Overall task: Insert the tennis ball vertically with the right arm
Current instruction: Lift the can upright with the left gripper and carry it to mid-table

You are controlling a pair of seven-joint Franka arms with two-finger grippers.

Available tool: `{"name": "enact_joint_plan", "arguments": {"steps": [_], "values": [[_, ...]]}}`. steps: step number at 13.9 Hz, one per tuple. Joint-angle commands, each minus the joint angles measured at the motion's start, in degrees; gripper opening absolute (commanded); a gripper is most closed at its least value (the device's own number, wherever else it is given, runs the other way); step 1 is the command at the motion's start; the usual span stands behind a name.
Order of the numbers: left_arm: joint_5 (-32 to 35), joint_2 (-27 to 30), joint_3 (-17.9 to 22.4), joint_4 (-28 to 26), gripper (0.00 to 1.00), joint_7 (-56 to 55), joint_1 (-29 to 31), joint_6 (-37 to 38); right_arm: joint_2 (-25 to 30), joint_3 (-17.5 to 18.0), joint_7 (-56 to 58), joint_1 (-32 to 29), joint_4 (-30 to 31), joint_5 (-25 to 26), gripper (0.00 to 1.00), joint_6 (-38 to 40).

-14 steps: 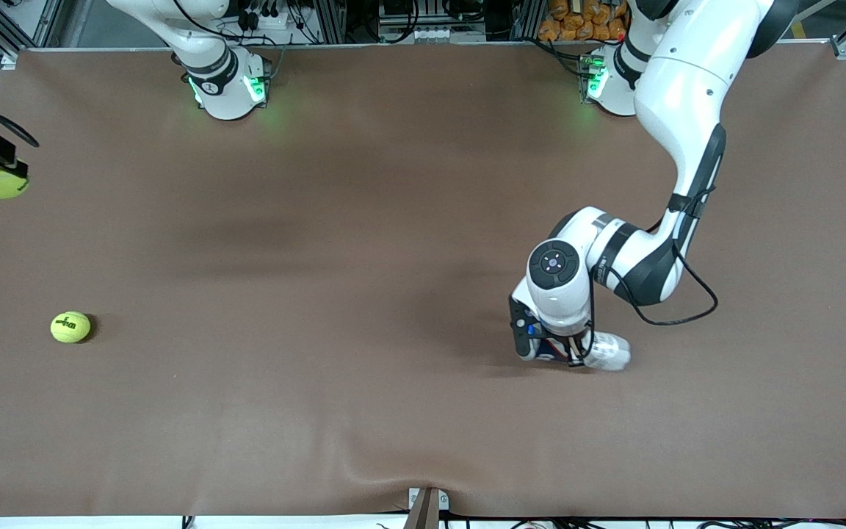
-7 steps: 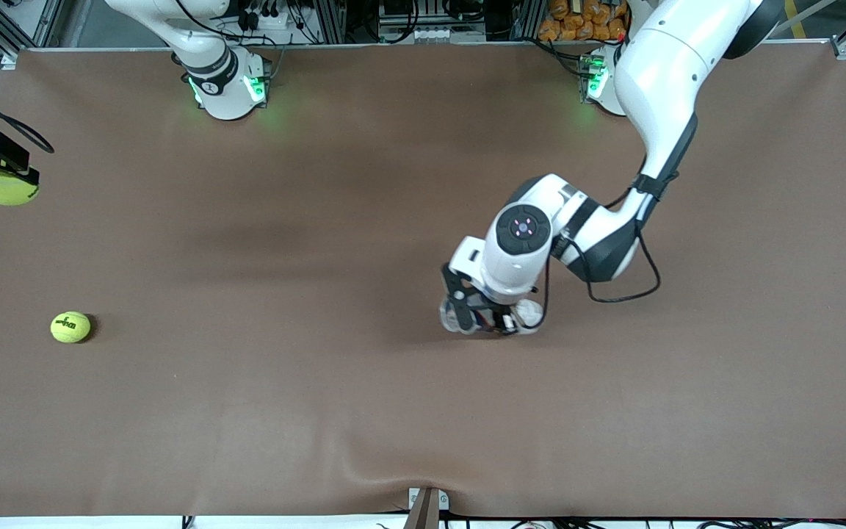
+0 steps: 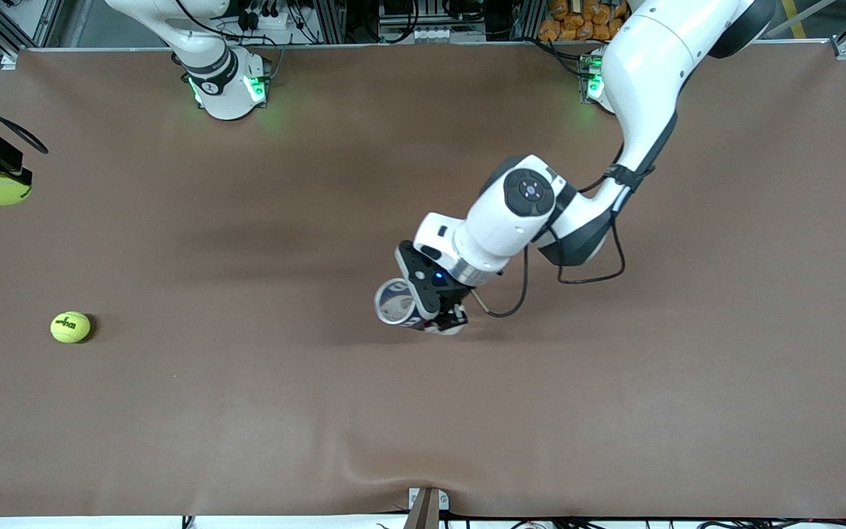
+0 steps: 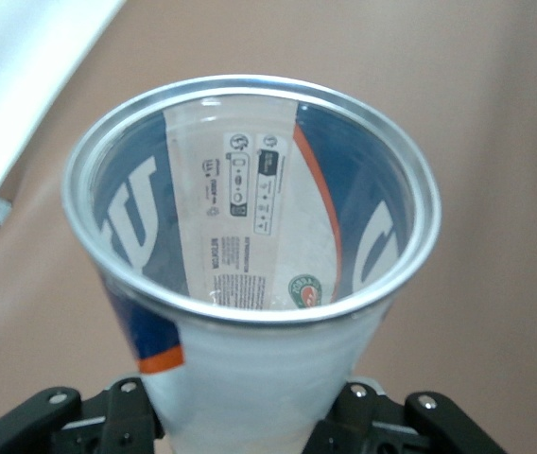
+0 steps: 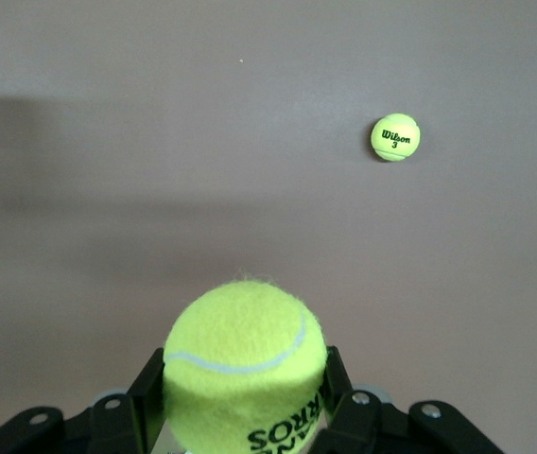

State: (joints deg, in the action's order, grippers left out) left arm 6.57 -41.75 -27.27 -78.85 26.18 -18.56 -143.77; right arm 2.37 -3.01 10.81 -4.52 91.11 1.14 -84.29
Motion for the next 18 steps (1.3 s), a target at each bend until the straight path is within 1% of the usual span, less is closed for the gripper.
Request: {"name": "enact_joint_plan", "arguments": {"steps": [1, 3, 5, 8, 11, 13, 16, 17, 18], "values": [[-2.78, -1.57, -0.32, -0.78, 0.58, -4.1, -2.7, -9.12, -0.44, 0.11, -0.71, -0.23, -1.02, 0.97, 0.13, 0.71], [-5.59, -4.03, -0.24, -0.86, 0.57, -6.39, -5.68, -17.03, -0.44, 0.11, -0.62, -0.14, -0.93, 1.06, 0.13, 0.71], [-7.17, -6.49, -0.24, -1.48, 0.57, -8.76, -7.45, -25.03, -0.44, 0.11, -0.62, -0.14, -0.93, 1.06, 0.13, 0.71], [-7.71, -10.45, -0.24, -2.09, 0.57, -12.63, -9.04, -36.02, -0.44, 0.11, -0.62, -0.23, -0.93, 1.06, 0.13, 0.79], [-7.71, -15.89, -0.24, -2.18, 0.57, -14.31, -11.84, -47.62, -0.44, 0.11, -0.62, -0.23, -0.84, 1.06, 0.13, 0.79], [-7.71, -17.57, -0.06, -2.18, 0.57, -14.4, -12.9, -50.02, -0.44, 0.11, -0.62, -0.23, -0.84, 1.06, 0.13, 0.71], [-8.23, -17.75, 0.38, -2.36, 0.57, -15.01, -13.96, -49.94, -0.44, 0.11, -0.62, -0.23, -0.75, 1.06, 0.13, 0.71], [-8.32, -18.36, 1.16, -2.27, 0.57, -14.84, -14.57, -49.94, -0.44, 0.03, -0.53, -0.23, -0.84, 1.06, 0.13, 0.71], [-8.32, -18.54, 2.91, -2.18, 0.57, -15.01, -15.53, -49.85, -0.44, 0.03, -0.53, -0.23, -0.84, 1.06, 0.13, 0.71]]}}
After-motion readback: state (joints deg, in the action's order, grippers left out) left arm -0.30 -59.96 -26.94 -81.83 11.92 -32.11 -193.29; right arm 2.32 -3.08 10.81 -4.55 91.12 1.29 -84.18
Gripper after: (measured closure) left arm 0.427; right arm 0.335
